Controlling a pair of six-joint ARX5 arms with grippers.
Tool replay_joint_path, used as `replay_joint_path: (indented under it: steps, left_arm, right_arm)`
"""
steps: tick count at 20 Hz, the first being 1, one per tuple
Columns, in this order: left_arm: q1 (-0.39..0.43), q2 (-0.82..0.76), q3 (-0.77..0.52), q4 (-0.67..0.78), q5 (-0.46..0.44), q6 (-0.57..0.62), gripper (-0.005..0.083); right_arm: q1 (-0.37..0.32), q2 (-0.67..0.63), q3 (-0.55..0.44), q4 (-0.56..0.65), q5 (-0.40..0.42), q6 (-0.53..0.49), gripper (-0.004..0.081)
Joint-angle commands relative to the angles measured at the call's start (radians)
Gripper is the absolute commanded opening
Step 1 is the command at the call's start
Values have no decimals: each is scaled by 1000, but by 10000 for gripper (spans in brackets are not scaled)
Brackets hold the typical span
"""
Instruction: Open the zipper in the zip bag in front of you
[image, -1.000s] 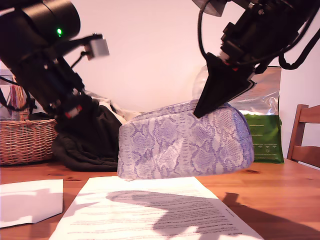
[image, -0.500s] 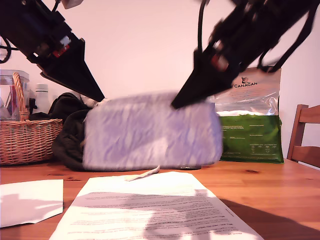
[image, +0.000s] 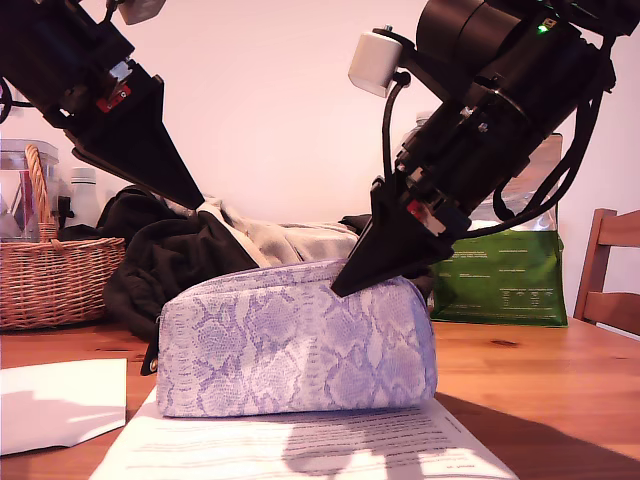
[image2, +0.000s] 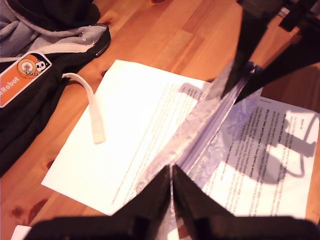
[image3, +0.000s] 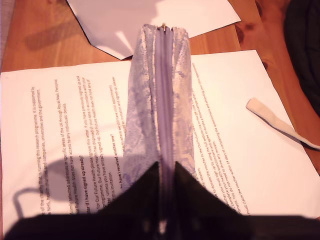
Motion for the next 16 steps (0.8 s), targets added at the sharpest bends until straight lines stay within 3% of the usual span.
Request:
replay_joint_path:
  steps: [1,6,9,11,13,15,16]
  left_arm:
    - [-2,-10,-6,2,2,-4,-19]
    - [-2,-10,-6,3,2,-4,-19]
    - [-2,-10,-6,-5,56,-4,-19]
    - [-2,-10,-6,6,56,-4,-19]
    - [-2,-10,-6,18,61,-16,-19]
    - [-2,-10,-7,68,60,-75,-19]
    - [-1,-10,-7,99,60,-104,-19]
  right_arm:
    - [1,6,10,-2,-3,6,356]
    - [2,-63,10,-36,5,6,411]
    - [2,-150,10,-117,34,14,399]
    - [2,-220,10,-174,33,82,284]
    - [2,-278,10,-187,33,224,-26]
    - [2,-305,10,-138,41,422,-13]
    - [2,-309,10,-106,87,496,-13]
